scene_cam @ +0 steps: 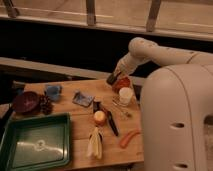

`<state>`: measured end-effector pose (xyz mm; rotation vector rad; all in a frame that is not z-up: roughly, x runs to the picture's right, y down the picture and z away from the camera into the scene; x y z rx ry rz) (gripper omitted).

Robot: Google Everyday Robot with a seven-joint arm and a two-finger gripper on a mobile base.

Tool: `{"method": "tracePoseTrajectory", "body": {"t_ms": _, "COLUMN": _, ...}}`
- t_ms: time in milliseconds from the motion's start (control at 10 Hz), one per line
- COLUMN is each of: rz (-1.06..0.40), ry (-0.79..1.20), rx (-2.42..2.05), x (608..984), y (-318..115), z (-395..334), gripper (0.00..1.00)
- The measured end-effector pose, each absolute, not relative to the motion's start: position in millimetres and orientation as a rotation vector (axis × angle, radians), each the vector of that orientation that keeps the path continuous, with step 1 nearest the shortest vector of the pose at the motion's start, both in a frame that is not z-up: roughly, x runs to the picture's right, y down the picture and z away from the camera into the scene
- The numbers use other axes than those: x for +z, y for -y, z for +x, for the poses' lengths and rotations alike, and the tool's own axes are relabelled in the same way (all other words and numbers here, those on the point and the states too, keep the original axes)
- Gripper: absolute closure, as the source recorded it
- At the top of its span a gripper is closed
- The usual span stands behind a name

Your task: Place eraser in red bowl

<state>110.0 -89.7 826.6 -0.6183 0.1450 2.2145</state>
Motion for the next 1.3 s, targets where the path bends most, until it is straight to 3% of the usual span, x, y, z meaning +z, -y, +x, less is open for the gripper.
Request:
{"method": "tracePoseTrajectory", "body": {"t_ms": 400, "rz": -0.643, "ry": -0.068, "rx": 2.282, "x": 832.0, "y": 108.5, "z": 140.5, "gripper": 1.00}}
{"method": "tracePoseTrajectory", "body": {"t_ms": 700, "rz": -0.745, "ry": -0.115, "rx": 2.283, "x": 870.5, "y": 90.8, "z": 137.3, "gripper": 0.99}}
{"method": "tracePoseTrajectory", "body": {"t_ms": 900, "rz": -0.754, "ry": -0.124, "rx": 2.285, "x": 878.7, "y": 86.0, "z": 135.3, "gripper": 0.85}}
{"method": "tracePoseTrajectory", "body": {"t_ms": 1200, "rz": -0.752, "ry": -0.124, "rx": 2.288, "x": 878.9, "y": 85.9, "z": 136.4, "gripper": 0.83}}
{"method": "tracePoseTrajectory", "body": {"t_ms": 1300, "rz": -0.752, "ry": -0.124, "rx": 2.288, "x": 878.9, "y": 85.9, "z": 136.2, "gripper": 0.77}}
